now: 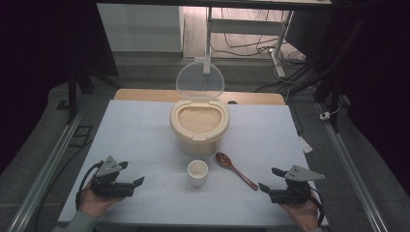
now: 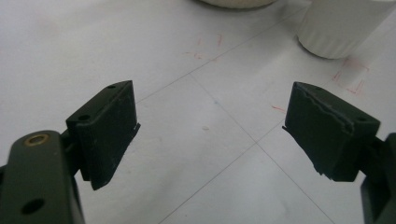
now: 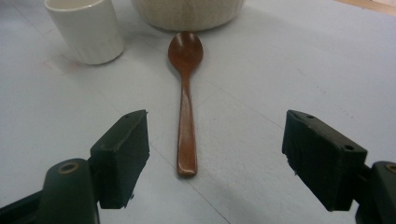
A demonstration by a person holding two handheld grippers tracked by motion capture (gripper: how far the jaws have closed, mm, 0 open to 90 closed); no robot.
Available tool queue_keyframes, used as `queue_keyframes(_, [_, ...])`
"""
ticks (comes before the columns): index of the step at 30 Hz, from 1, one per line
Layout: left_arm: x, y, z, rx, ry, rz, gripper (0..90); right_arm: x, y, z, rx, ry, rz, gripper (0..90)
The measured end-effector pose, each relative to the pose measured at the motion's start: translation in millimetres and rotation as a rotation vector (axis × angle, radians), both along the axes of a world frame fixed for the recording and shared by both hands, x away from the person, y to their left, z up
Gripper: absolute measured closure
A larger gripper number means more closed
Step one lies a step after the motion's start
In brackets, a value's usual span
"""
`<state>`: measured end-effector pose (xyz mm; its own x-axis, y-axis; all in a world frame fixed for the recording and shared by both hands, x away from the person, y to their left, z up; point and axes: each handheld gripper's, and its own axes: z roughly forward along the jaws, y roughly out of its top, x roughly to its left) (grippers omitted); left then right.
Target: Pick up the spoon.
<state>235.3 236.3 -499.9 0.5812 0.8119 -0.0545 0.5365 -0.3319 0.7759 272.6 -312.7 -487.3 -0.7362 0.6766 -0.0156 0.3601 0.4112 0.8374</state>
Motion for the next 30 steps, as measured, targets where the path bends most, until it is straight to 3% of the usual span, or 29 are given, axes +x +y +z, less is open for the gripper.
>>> queue_keyframes(8, [0.7, -2.2, -1.7, 0.005, 0.005, -0.011, 16.7, -2.0, 5.2, 3.1, -0.009, -0.007, -0.002, 24.4])
queue_keyframes(24, [-0.4, -1.3, 0.6, 0.003, 0.003, -0.021, 16.8, 2.5, 16.9, 17.2, -0.052, 0.027, 0.022, 25.1])
queue_keyframes(30, [0.4, -1.4, -0.5, 0.008, 0.011, -0.025, 16.8, 8.5, 24.8, 25.8, -0.090, 0.073, 0.029, 26.4])
